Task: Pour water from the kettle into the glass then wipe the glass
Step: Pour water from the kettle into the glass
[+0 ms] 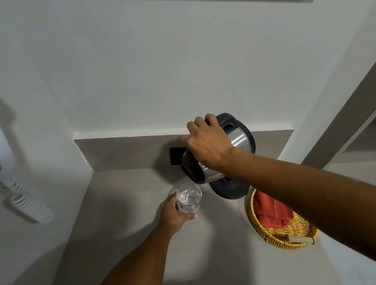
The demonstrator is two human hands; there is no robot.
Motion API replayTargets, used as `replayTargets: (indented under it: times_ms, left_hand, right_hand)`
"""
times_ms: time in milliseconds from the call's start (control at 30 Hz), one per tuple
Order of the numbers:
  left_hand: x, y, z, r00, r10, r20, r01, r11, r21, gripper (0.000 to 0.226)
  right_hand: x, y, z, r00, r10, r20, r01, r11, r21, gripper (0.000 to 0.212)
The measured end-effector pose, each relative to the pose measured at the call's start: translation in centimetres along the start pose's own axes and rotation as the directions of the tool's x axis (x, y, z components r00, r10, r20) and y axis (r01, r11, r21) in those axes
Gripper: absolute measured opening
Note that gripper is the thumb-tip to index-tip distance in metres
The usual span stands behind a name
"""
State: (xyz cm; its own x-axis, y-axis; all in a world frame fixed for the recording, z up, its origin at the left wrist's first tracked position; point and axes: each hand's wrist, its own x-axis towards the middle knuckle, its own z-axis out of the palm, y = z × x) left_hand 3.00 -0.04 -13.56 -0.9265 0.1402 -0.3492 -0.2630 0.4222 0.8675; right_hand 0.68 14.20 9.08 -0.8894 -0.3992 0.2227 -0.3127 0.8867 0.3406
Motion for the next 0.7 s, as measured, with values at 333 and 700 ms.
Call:
replayTargets:
  times_ms: [333, 700]
  left_hand:
    - [0.7, -0.8, 0.1, 1.000, 0.009, -0.009, -0.009, 1.000, -0.009, 0.088]
    - [1.5, -1.8, 0.1, 1.000, 0.016, 0.010, -0.015, 0.998, -0.063, 0.090]
  right_hand:
    - [0.0, 0.3, 0.2, 0.999, 0.023, 0.025, -0.023, 0.999, -0.024, 0.023]
    - [-2.2, 3.3, 2.8, 0.973, 0.225, 0.058, -0.232, 0.942, 0.241, 0.019]
